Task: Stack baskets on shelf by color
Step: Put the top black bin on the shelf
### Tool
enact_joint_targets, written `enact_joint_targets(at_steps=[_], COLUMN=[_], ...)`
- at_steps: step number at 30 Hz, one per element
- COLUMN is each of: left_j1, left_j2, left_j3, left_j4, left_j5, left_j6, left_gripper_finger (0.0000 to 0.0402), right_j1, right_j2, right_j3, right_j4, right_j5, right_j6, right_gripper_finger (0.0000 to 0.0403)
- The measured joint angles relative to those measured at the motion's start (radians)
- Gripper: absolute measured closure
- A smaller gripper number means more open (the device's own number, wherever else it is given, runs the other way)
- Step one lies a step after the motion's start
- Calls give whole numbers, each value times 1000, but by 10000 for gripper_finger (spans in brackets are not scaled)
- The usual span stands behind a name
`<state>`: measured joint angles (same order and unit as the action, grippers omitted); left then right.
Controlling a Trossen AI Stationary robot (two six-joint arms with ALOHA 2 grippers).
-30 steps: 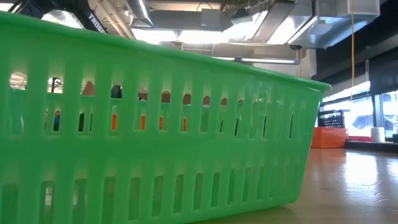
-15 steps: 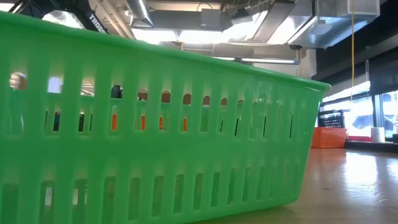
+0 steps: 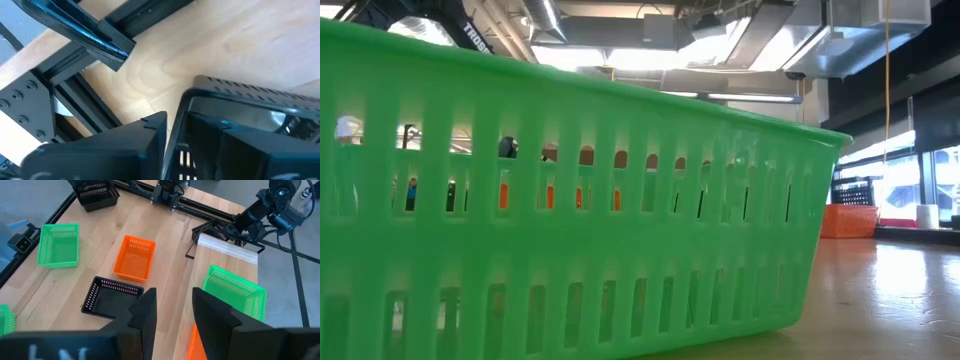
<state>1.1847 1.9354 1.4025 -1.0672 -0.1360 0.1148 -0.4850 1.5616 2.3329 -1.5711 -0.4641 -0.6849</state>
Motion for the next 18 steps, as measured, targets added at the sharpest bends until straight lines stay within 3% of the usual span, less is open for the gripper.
enact_joint_targets(at_steps=[4, 10, 18], left_j1=[0, -3, -26], left_j2=[0, 0, -35], left_j3=[0, 44, 222], left_j4=[0, -107, -298], left_j5=[-6, 2, -33], left_j6=[3, 3, 52], left_gripper_finger=[391, 398, 400], right_j1=[0, 0, 0], right_j2=[0, 0, 0], right_j3=[0, 0, 0], right_j4=[0, 0, 0], right_j5=[0, 0, 1], right_j6=[3, 3, 3], right_gripper_finger=[280, 280, 280])
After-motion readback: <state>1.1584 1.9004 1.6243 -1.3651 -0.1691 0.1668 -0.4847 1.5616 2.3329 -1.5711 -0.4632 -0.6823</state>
